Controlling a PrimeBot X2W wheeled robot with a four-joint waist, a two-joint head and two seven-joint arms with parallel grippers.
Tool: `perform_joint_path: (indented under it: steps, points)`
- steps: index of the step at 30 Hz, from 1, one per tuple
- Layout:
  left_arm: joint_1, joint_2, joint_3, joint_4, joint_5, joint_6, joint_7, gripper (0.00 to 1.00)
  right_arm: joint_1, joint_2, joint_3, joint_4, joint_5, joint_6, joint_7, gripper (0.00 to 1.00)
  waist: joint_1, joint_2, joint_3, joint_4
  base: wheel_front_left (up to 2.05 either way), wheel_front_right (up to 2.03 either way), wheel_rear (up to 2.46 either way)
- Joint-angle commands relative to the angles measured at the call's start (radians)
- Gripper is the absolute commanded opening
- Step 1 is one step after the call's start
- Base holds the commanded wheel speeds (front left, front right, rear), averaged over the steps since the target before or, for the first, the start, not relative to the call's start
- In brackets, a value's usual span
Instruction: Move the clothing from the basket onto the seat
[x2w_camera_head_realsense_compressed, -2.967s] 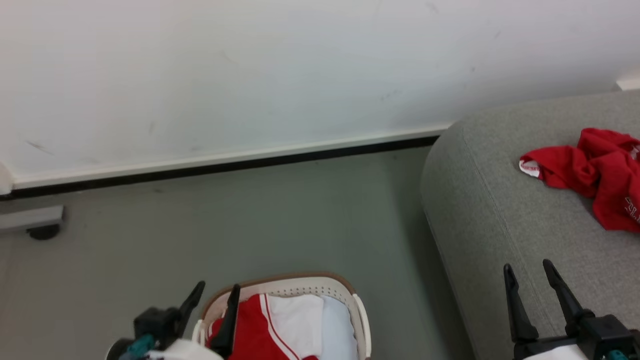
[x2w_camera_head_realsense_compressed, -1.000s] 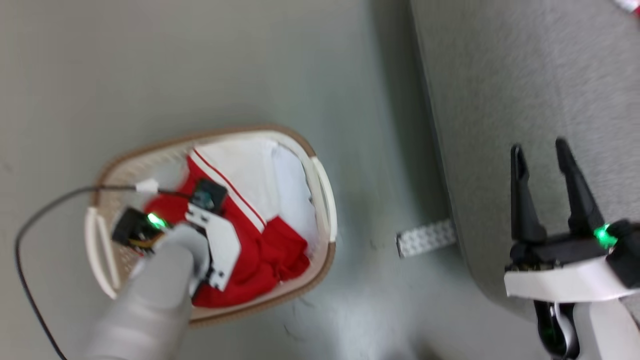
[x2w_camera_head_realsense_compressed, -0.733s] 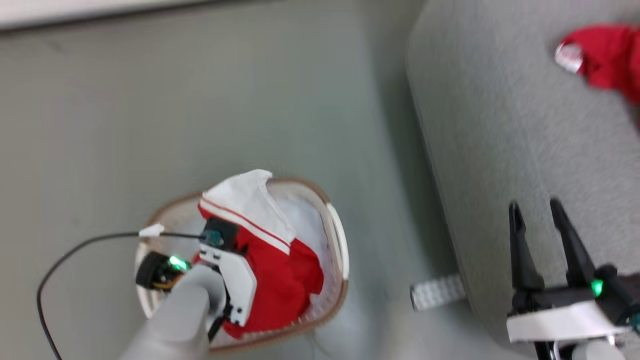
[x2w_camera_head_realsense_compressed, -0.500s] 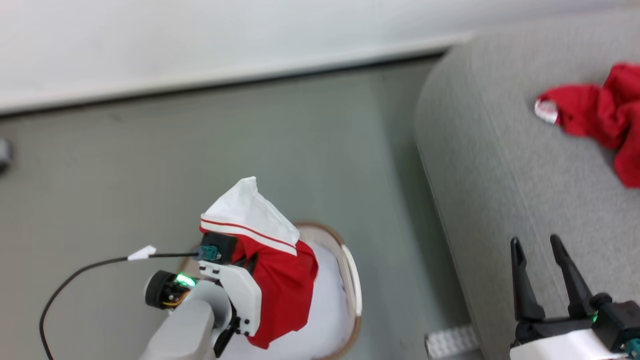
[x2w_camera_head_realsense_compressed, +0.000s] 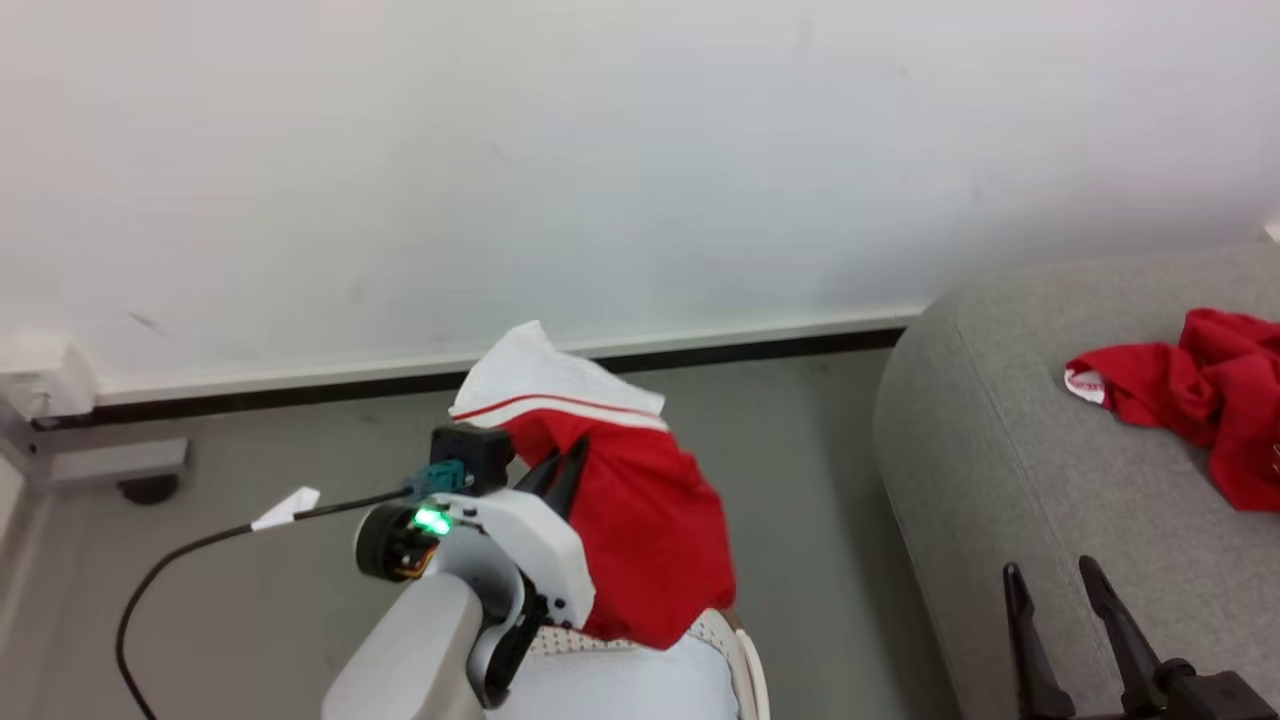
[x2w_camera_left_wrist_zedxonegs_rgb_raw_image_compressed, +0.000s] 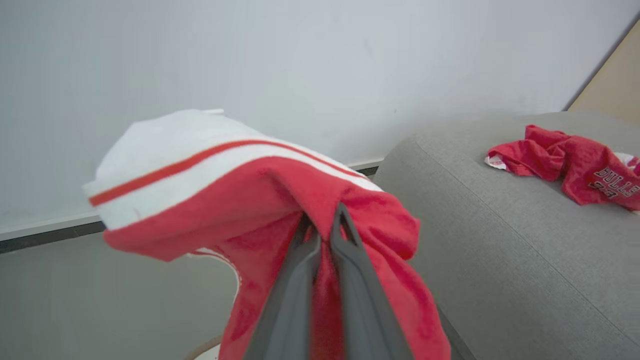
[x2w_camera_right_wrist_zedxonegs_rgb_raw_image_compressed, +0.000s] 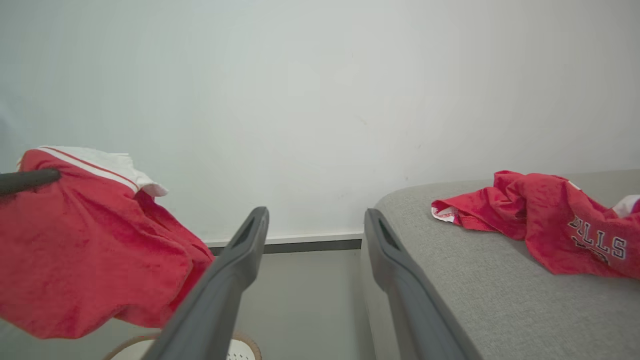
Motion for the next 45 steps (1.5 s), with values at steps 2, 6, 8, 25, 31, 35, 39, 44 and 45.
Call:
perform_joint_path:
  steps: [2, 6, 8, 25, 31, 35, 39, 44, 45]
  points:
    - [0.035, 0.017, 0.007, -0.098, -0.013, 0.017, 0.031, 0.0, 0.023, -0.002, 0.006, 0.001, -0.007, -0.002, 0.001, 1.0, 0.0004, -0.0001, -0.033, 0.017, 0.0, 0.0, 0.0]
    - [0.077, 0.041, 0.017, -0.264, -0.028, 0.045, 0.09, 0.0, 0.033, -0.002, 0.022, 0.0, -0.004, -0.002, 0.001, 1.0, 0.0004, -0.0001, -0.052, 0.018, 0.0, 0.0, 0.0]
    - [0.101, 0.054, 0.019, -0.339, -0.034, 0.056, 0.12, 0.0, 0.04, -0.002, 0.027, 0.0, -0.004, -0.002, 0.001, 1.0, 0.0004, -0.0001, -0.06, 0.018, 0.0, 0.0, 0.0]
    - [0.21, 0.095, -0.012, -0.637, -0.045, 0.106, 0.252, 0.0, -0.043, -0.002, 0.224, -0.033, -0.074, -0.002, 0.001, 1.0, 0.0004, -0.0001, -0.074, 0.025, 0.0, 0.0, 0.0]
    - [0.217, 0.083, -0.04, -0.647, -0.045, 0.098, 0.26, 0.0, -0.148, -0.027, 0.377, 0.011, -0.057, -0.002, 0.001, 1.0, 0.0004, -0.0001, -0.076, 0.025, 0.0, 0.0, 0.0]
    - [0.215, 0.072, -0.064, -0.651, -0.049, 0.087, 0.265, 0.0, -0.232, -0.041, 0.481, 0.065, -0.02, -0.002, 0.001, 1.0, 0.0004, -0.0001, -0.073, 0.027, 0.0, 0.0, 0.0]
    - [0.214, 0.064, -0.091, -0.655, -0.056, 0.072, 0.274, 0.0, -0.319, -0.049, 0.58, 0.154, 0.007, -0.002, 0.001, 1.0, 0.0004, -0.0001, -0.069, 0.029, 0.0, 0.0, 0.0]
    - [0.22, 0.048, -0.12, -0.66, -0.078, 0.057, 0.288, 0.0, -0.422, -0.039, 0.681, 0.263, 0.06, -0.002, 0.001, 1.0, 0.0004, -0.0001, -0.066, 0.036, 0.0, 0.0, 0.0]
    - [0.22, 0.045, -0.125, -0.661, -0.082, 0.056, 0.291, 0.0, -0.441, -0.036, 0.684, 0.267, 0.071, -0.002, 0.0, 0.42, 0.0004, -0.0001, -0.065, 0.038, 0.0, 0.0, 0.0]
